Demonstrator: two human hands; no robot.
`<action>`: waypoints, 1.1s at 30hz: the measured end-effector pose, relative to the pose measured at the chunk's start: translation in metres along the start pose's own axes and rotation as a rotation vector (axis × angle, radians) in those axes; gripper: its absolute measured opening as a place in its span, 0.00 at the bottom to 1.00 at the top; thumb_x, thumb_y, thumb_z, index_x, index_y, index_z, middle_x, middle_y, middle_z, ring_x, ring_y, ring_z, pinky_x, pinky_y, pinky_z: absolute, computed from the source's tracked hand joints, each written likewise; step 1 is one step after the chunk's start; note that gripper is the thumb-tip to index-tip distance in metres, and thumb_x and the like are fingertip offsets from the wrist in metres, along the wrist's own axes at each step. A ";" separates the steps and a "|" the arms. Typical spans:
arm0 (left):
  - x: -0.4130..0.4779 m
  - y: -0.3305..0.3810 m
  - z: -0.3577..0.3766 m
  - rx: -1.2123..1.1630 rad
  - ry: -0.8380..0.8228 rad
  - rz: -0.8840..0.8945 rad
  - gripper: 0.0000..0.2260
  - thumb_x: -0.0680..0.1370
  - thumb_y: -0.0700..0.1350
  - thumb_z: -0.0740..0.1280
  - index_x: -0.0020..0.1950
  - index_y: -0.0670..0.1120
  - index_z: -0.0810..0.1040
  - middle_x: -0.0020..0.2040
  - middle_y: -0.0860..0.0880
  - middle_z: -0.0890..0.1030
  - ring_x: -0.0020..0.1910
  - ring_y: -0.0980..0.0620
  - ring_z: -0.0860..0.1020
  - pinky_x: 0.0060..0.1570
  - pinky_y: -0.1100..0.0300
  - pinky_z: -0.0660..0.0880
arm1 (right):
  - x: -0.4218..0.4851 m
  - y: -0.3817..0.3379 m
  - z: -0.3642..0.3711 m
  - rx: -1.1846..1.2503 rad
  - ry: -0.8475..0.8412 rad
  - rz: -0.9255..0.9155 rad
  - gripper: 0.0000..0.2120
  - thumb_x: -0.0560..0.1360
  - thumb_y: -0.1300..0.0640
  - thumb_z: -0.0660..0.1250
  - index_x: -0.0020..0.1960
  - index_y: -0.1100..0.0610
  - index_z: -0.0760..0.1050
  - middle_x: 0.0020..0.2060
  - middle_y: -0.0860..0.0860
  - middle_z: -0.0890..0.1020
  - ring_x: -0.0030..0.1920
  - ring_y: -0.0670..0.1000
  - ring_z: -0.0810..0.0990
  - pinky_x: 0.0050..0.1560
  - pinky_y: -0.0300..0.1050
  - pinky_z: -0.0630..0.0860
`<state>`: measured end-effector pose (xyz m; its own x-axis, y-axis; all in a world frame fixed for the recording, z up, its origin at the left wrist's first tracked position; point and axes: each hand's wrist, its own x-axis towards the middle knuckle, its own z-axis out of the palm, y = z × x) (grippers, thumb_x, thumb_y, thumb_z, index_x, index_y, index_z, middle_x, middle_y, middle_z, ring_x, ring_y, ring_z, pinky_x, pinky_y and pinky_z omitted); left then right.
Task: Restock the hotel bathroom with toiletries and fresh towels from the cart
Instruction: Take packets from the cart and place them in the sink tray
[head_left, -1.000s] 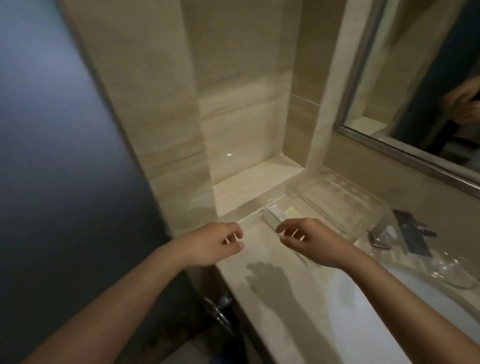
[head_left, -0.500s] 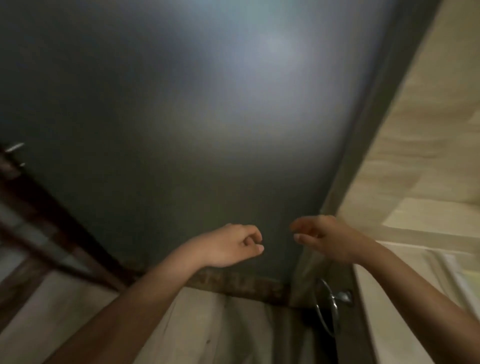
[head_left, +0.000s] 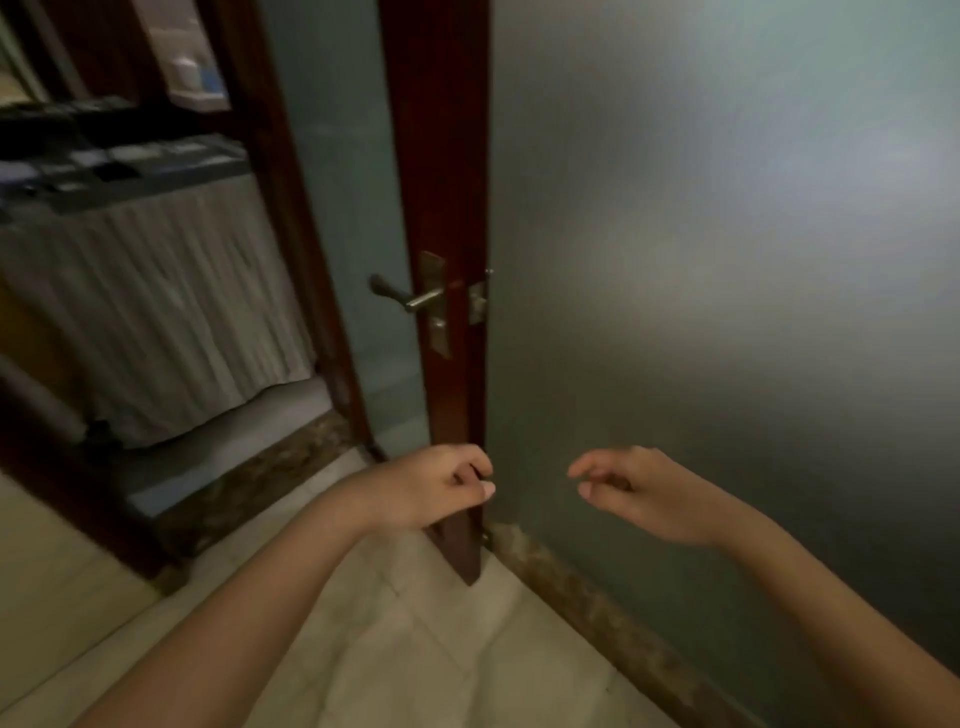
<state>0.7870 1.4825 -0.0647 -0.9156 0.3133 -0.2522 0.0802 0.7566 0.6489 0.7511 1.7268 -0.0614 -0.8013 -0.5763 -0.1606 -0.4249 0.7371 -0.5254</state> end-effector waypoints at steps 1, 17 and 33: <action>-0.009 -0.018 -0.017 -0.023 0.031 -0.024 0.13 0.78 0.48 0.63 0.60 0.45 0.74 0.48 0.52 0.77 0.46 0.57 0.77 0.51 0.65 0.72 | 0.022 -0.016 0.007 0.016 -0.012 -0.014 0.13 0.79 0.53 0.62 0.61 0.53 0.76 0.48 0.43 0.79 0.47 0.39 0.77 0.45 0.22 0.68; -0.086 -0.231 -0.220 -0.188 0.520 -0.232 0.04 0.78 0.46 0.63 0.48 0.54 0.77 0.48 0.53 0.80 0.51 0.55 0.78 0.53 0.61 0.72 | 0.314 -0.231 0.076 0.111 -0.110 -0.340 0.09 0.77 0.55 0.63 0.55 0.55 0.78 0.44 0.50 0.81 0.44 0.47 0.79 0.50 0.41 0.73; -0.001 -0.386 -0.404 -0.203 0.792 -0.408 0.04 0.79 0.46 0.61 0.49 0.54 0.75 0.45 0.52 0.79 0.50 0.51 0.78 0.53 0.57 0.73 | 0.638 -0.338 0.055 0.248 -0.297 -0.541 0.07 0.79 0.57 0.60 0.49 0.48 0.75 0.43 0.42 0.79 0.46 0.44 0.78 0.49 0.40 0.74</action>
<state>0.5980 0.9581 -0.0245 -0.8666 -0.4983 0.0279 -0.3112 0.5833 0.7503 0.4067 1.0902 -0.0324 -0.3372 -0.9411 -0.0248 -0.5969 0.2341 -0.7674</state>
